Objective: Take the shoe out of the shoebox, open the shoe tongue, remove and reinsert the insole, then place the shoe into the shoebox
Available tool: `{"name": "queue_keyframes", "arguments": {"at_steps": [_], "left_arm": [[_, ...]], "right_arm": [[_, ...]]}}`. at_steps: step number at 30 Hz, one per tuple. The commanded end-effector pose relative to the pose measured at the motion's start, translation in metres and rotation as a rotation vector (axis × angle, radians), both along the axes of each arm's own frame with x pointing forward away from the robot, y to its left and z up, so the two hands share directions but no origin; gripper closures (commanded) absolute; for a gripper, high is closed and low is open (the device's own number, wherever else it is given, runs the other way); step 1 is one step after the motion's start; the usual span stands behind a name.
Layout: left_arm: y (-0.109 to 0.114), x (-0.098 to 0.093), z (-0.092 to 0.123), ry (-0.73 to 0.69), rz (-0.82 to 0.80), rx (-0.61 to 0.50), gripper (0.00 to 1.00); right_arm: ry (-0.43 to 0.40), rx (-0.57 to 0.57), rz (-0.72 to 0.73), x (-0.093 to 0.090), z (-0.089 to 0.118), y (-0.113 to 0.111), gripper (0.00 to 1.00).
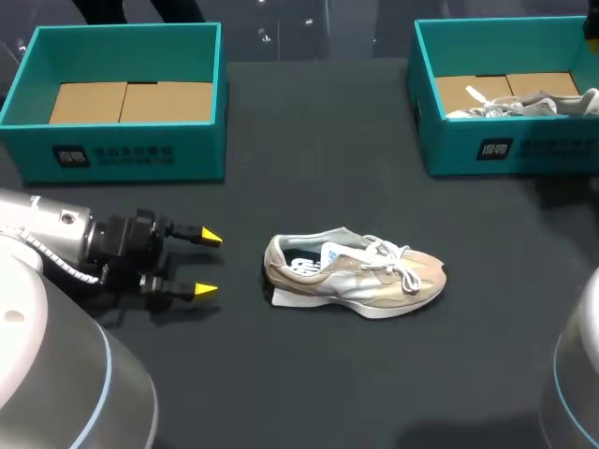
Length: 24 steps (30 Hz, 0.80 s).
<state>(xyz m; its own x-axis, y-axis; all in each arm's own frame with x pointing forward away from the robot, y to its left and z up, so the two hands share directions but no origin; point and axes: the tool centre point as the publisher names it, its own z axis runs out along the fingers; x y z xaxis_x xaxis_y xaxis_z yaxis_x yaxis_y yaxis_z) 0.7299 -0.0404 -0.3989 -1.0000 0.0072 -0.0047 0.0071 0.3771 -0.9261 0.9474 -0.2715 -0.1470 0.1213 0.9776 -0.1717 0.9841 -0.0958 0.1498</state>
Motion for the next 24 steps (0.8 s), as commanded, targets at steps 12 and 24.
{"name": "queue_keyframes", "arguments": {"at_steps": [12,24], "left_arm": [[-0.039,-0.004,-0.006,-0.001,0.013,-0.014,0.0],[-0.063,-0.001,-0.012,0.003,0.0,-0.022,0.0]], "right_arm": [[-0.001,-0.001,-0.001,-0.001,0.0,0.0,0.0],[-0.001,-0.001,-0.001,-0.001,0.0,0.0,0.0]]}}
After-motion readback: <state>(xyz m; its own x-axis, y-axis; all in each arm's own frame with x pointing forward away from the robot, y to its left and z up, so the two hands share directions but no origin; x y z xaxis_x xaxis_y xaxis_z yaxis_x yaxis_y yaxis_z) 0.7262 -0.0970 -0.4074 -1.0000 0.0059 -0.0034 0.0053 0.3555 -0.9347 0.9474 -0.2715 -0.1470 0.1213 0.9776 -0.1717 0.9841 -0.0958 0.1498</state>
